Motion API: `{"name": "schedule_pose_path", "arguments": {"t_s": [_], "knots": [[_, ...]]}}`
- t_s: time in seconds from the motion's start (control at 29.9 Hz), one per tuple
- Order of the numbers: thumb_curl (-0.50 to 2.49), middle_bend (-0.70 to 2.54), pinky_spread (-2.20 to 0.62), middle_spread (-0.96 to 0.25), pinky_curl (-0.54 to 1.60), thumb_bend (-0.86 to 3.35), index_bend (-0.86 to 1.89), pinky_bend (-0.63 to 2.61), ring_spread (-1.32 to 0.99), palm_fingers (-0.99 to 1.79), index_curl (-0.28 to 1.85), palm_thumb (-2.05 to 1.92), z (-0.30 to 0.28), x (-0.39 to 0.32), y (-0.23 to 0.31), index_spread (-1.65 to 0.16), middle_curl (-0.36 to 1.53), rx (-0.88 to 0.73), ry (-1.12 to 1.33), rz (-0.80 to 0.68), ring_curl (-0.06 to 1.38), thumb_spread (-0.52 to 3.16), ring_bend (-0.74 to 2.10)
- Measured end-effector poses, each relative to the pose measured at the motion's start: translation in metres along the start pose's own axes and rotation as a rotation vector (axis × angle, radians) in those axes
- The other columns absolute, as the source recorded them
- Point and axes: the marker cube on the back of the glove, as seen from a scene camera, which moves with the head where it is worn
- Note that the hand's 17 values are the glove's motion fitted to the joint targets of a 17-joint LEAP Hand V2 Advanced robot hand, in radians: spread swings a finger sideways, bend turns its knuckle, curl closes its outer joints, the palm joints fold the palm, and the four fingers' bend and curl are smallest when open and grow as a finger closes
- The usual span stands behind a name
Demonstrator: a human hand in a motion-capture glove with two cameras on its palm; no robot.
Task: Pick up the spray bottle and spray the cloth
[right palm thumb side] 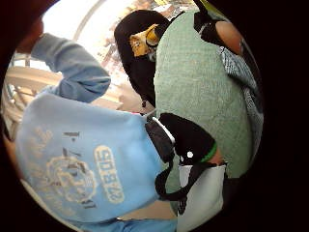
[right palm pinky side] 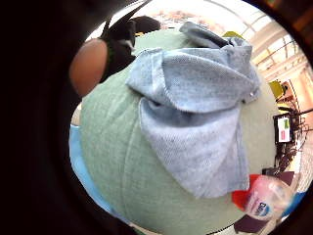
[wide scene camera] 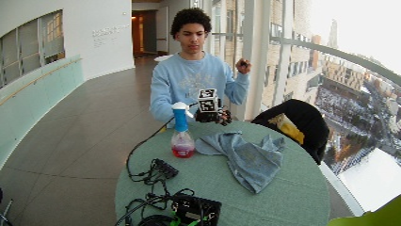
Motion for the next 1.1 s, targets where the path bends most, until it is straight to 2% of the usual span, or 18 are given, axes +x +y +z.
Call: {"name": "schedule_pose_path", "arguments": {"t_s": [0.2,0.4,0.84,1.1], "knots": [[0.10,0.35,0.15,-0.06,0.15,0.22,0.22,0.24,-0.02,0.75,0.19,0.41,0.002,0.005,0.002,-0.26,0.18,-0.031,0.002,0.018,0.18,0.69,0.36],[0.13,0.34,0.18,-0.08,0.19,0.19,0.19,0.21,-0.03,0.74,0.24,0.43,-0.001,0.009,0.006,-0.30,0.23,-0.038,0.015,0.022,0.22,0.88,0.34],[0.18,0.29,0.21,-0.08,0.23,0.11,0.17,0.18,-0.03,0.74,0.29,0.47,-0.010,0.023,0.011,-0.33,0.30,-0.019,0.013,0.062,0.26,1.05,0.31],[0.20,0.28,0.21,-0.09,0.25,0.06,0.16,0.18,-0.03,0.73,0.31,0.49,-0.020,0.016,0.044,-0.34,0.33,0.026,0.008,0.089,0.27,1.08,0.28]]}}
